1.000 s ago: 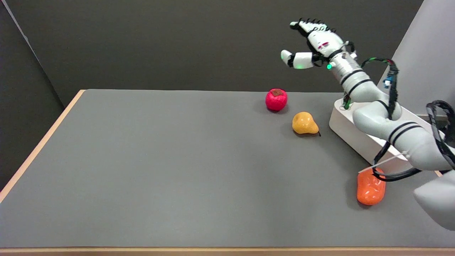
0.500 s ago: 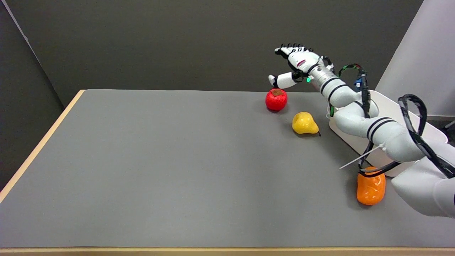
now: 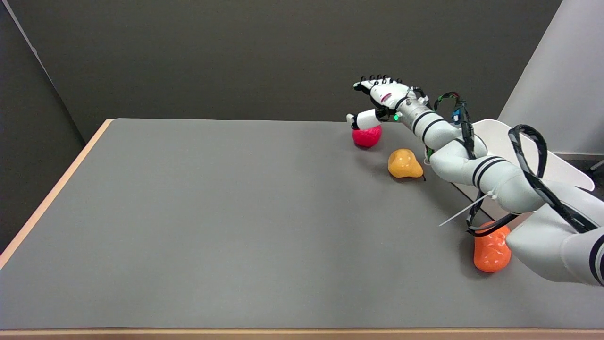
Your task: Pick up tomato.
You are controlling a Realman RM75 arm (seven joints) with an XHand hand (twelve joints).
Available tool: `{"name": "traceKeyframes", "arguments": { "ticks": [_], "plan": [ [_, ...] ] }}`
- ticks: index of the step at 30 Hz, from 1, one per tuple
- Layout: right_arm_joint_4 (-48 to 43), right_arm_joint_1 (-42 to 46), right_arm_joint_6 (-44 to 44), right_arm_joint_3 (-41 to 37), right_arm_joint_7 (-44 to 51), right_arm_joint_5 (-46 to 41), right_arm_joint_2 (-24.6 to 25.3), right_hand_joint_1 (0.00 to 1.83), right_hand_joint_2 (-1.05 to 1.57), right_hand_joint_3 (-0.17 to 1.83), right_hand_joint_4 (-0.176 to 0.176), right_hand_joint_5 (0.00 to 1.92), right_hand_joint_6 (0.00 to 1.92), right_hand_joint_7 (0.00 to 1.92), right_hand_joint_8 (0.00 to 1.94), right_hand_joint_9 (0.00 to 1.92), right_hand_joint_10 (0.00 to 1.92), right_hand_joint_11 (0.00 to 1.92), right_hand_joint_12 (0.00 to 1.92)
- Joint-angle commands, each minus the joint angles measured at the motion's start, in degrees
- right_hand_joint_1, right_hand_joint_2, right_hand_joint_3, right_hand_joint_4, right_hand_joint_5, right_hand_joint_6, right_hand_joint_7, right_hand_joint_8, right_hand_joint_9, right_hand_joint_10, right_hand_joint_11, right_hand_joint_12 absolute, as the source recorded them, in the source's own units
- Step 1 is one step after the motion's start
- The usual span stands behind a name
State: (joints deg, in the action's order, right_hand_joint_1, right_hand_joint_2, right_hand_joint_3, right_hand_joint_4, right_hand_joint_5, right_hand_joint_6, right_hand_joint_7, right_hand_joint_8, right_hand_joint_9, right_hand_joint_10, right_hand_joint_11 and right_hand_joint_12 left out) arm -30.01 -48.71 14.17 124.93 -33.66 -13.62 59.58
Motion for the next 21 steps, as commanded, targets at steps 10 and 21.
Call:
{"name": "traceKeyframes", "arguments": {
  "ticks": [10,21],
  "plan": [
    [5.16,0.64,-1.68,3.59,-0.19,0.5,3.4,0.23,0.57,1.06,0.066,0.07,0.36,0.09,0.26,0.04,0.43,0.03,0.85],
    [6.68,0.5,-2.42,3.51,-0.11,0.58,3.79,0.23,0.58,1.06,0.069,0.06,0.34,0.09,0.28,0.06,0.46,0.04,0.86]
  ]
}}
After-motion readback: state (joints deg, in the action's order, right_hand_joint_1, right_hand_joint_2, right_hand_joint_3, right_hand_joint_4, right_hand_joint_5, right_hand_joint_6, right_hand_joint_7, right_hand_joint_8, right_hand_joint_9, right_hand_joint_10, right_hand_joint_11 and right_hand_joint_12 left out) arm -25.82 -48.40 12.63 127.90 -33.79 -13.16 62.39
